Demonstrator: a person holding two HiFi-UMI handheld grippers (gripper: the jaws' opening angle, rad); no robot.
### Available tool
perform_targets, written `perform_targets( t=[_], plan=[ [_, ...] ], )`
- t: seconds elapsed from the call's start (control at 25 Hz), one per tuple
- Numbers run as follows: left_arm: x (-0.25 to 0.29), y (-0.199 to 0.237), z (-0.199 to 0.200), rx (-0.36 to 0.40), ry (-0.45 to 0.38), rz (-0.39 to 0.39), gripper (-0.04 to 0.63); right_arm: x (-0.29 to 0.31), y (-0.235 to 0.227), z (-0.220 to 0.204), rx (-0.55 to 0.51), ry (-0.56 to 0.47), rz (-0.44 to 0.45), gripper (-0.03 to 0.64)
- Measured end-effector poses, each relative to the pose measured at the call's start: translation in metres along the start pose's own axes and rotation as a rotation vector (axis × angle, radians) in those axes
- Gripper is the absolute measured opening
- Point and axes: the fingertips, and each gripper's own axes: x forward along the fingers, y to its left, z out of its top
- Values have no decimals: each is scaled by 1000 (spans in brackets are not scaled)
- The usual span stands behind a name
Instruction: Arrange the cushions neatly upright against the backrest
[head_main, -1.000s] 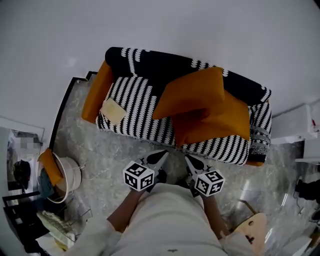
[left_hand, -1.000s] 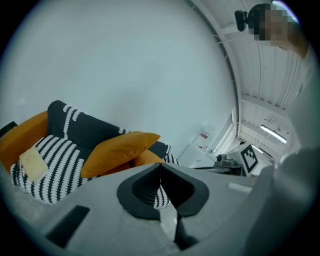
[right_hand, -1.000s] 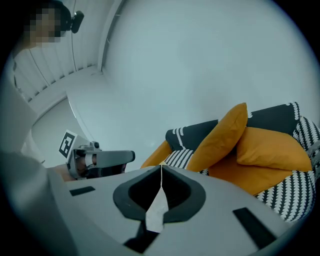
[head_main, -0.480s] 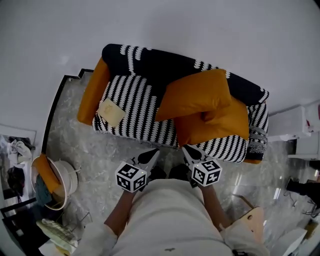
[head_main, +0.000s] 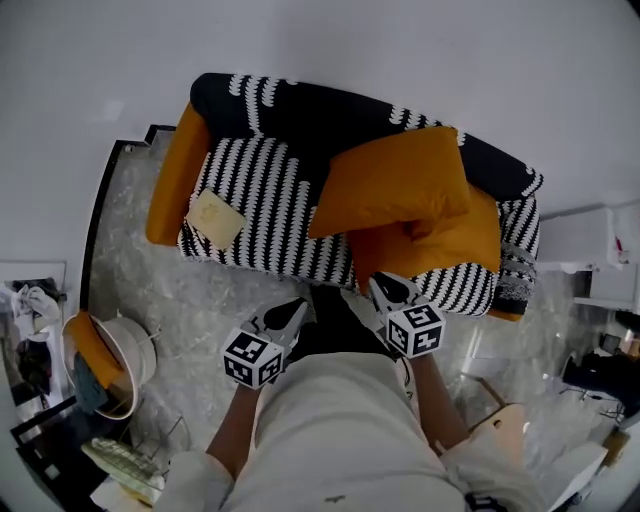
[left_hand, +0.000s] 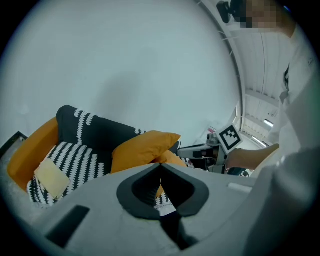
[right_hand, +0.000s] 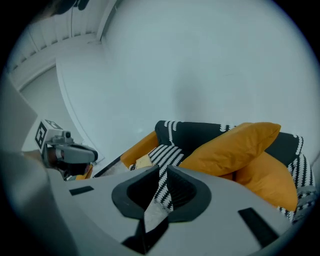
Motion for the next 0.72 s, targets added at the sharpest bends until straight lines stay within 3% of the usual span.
perform_targets(
  t=[0.24, 0.36, 0.48, 0.64, 0.72],
  plan=[
    [19, 39, 47, 1, 7, 46, 14, 49, -38, 15, -288, 107, -60, 12],
    [35, 52, 76, 34, 18, 51, 14, 69, -57, 23, -335, 137, -45, 24],
    [54, 62, 100, 48, 15, 55, 14, 88, -79, 26, -383, 178, -40, 128],
    [75, 67, 119, 46, 15, 60, 12, 112, -101, 23, -506, 231, -35, 160],
    [84, 67, 123, 43, 23, 60, 12, 123, -109, 21, -604, 236, -26, 209]
  ],
)
